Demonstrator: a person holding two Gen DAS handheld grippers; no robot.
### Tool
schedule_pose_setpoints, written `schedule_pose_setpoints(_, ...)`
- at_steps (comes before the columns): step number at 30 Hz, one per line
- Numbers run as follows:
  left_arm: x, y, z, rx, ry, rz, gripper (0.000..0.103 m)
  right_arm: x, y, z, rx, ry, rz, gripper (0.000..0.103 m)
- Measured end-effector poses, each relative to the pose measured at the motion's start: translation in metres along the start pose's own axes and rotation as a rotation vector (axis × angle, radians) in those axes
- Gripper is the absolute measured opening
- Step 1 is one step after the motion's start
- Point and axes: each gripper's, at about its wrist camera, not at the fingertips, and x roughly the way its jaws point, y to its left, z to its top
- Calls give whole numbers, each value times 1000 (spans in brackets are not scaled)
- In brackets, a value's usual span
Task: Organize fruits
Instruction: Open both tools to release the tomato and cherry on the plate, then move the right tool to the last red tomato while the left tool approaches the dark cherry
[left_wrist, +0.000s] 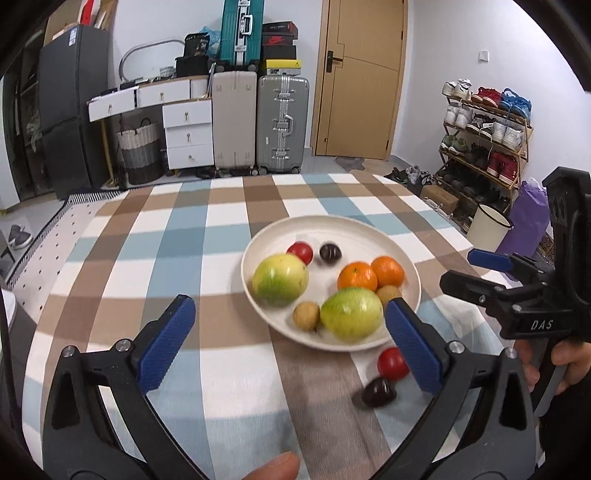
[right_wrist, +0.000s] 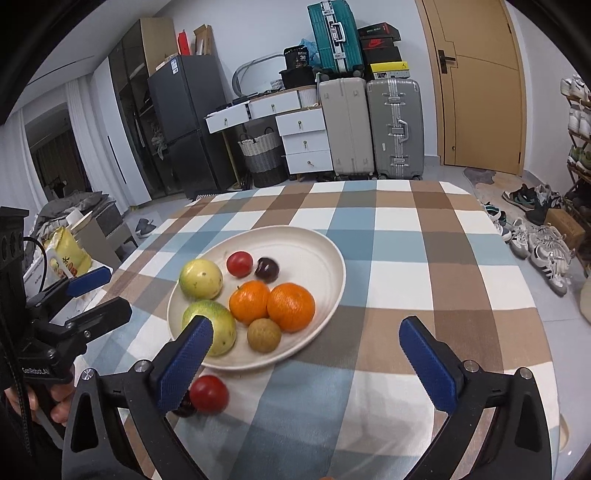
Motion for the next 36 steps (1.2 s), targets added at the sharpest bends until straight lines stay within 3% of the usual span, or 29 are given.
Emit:
schedule_pose_setpoints(13,-20,-5,-36,33,54,20,103,-1,29,-29,-59,109,-30,103)
schedule_pose_setpoints(19,-13,8,-40,-34,80,6,103,16,36,-41,-69,199,-23,103)
schedule_pose_setpoints(28,-6,20,-44,-55,97,-28,103,29,50,-49,-109,242,-44,103)
schedule_pose_setpoints(36,-3,25,-44,-71,96,-8,103,35,50,-45,-86,240,-38,103)
